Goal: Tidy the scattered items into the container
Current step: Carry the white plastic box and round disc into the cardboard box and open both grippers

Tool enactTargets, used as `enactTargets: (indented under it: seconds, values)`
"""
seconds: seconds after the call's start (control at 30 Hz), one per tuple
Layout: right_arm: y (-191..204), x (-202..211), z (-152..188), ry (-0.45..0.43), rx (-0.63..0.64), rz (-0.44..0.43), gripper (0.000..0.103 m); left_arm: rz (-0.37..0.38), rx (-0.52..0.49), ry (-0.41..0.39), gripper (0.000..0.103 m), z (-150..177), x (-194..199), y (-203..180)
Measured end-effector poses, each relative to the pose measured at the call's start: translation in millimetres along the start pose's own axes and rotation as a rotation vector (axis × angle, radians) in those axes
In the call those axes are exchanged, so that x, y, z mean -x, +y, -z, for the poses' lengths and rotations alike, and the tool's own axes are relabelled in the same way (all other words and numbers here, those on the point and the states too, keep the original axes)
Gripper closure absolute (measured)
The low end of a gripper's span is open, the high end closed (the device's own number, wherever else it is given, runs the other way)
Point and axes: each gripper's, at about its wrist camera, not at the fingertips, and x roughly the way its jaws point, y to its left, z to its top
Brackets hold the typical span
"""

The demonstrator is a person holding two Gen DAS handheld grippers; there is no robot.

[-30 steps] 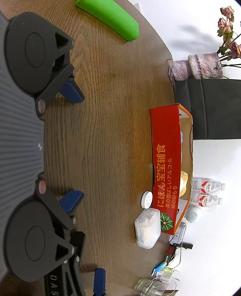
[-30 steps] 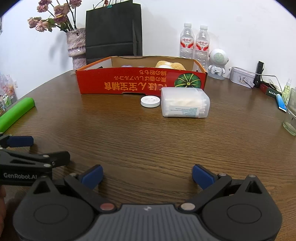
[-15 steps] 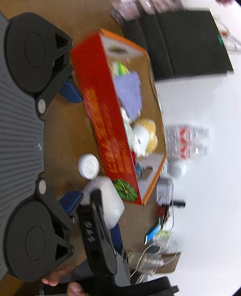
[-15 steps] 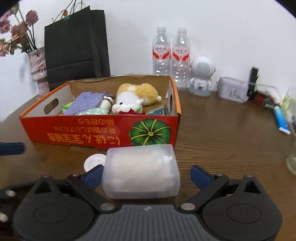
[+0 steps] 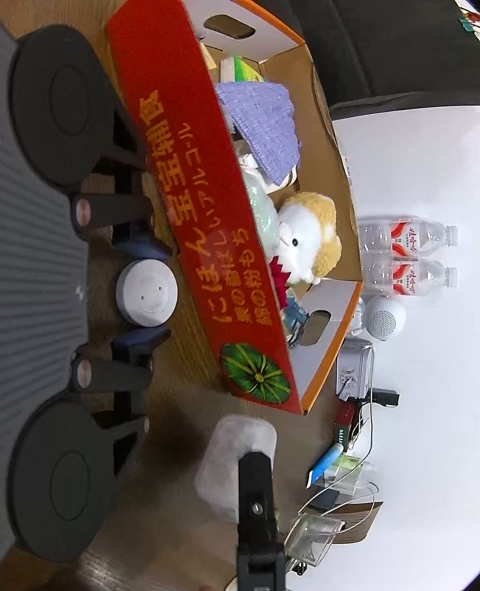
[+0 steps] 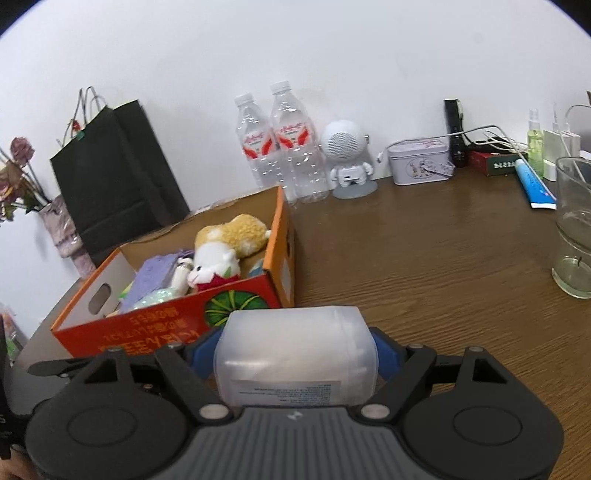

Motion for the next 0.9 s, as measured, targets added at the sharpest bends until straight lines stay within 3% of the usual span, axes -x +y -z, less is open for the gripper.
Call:
enactTargets:
  seconds: [0.1,0.2,0.27,0.37,0.47,0.57,0.73,0.8,0.9]
  values:
    - [9.9,1.1,4.0,-0.001,0.046,-0.011,0.021,0.008,0.037,-0.014,0.063,9.7,19.2,-0.2]
    - [20.1,10.0,4.8,-0.012,0.086,-0.038,0.021,0.003,0.095,-0.092,0.063,6.7,62.2,15.6]
    - [29.3,18.3,0.9,-0.022,0.103,-0.057,0.021,-0.022,0.149,-0.157,0.063,-9.5,90.1,39.4]
    - [45.9,29.3,-19.6,-0.047,0.127,-0.128,0.021,-0.07,0.18,-0.194,0.063,-50.6,104.7,82.7]
    - [66.4,22.5,-57.1,-0.052,0.153,-0.17,0.021,-0.121,0.182,-0.146,0.063,-99.3,73.9,123.1]
    - [88.8,-3.3,-92.9,-0.034,0.179,-0.175,0.021,-0.241,0.183,-0.077,0.063,-130.6,24.0,152.4]
    - [119.6,-57.8,-122.5,0.065,0.211,-0.212,0.021,-0.306,0.241,-0.033,0.061,-131.0,-25.5,187.1]
    - [130.2,-82.5,-127.4,0.105,0.228,-0.212,0.021,-0.296,0.253,-0.052,0.038,-124.1,-28.3,195.2]
    - [141.4,-117.5,-129.5,0.148,0.252,-0.168,0.021,-0.299,0.254,-0.058,0.03,-117.8,-21.5,202.4]
